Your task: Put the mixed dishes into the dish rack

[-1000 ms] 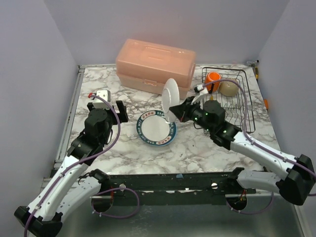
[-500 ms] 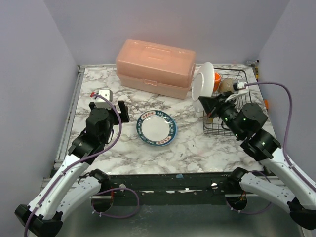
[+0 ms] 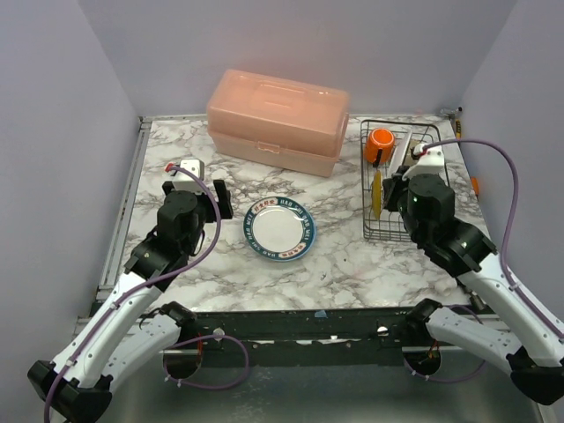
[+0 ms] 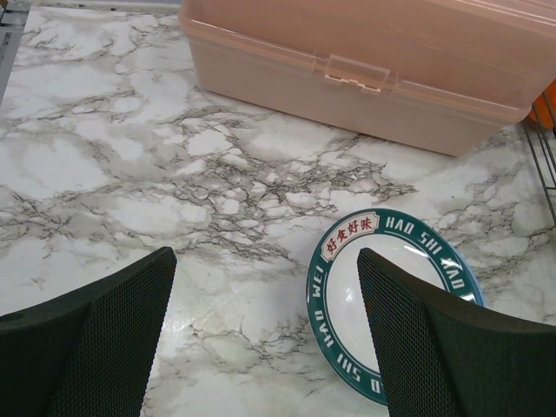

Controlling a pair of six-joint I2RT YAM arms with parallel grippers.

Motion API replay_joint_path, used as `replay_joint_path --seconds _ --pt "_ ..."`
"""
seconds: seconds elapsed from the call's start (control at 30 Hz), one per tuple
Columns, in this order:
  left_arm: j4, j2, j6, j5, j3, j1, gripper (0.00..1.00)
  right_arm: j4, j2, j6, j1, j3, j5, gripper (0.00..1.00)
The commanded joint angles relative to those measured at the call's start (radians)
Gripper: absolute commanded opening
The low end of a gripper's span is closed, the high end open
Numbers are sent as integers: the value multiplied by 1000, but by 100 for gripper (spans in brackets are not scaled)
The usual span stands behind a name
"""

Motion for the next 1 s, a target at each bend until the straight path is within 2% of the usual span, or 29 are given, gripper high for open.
replay_joint_path --seconds 0.0,0.1,0.2,0.27,0.5,0.6,0.77,0.9,0.97 --pt "-3 5 8 22 13 -7 85 -52 69 -10 -158 67 -99 0" --pt "-5 4 11 15 13 -11 85 -68 126 6 -399 86 -359 0" --pt "-7 2 13 12 12 -19 85 -68 176 24 -663 112 -698 0" --pt "-8 0 14 11 12 -23 85 -74 225 45 -740 140 -826 0" --pt "-7 -4 16 11 13 -32 85 -120 267 54 -751 256 -905 0" --pt "-7 -1 14 23 17 -32 85 -218 332 27 -751 333 -997 0" --pt "-10 -1 12 27 18 -33 85 -273 377 -10 -751 358 -1122 0" --pt "-10 4 13 30 19 -33 85 -356 425 -72 -751 383 -1142 0" --pt "-13 7 13 31 20 -34 85 -385 433 -96 -751 386 -1098 0"
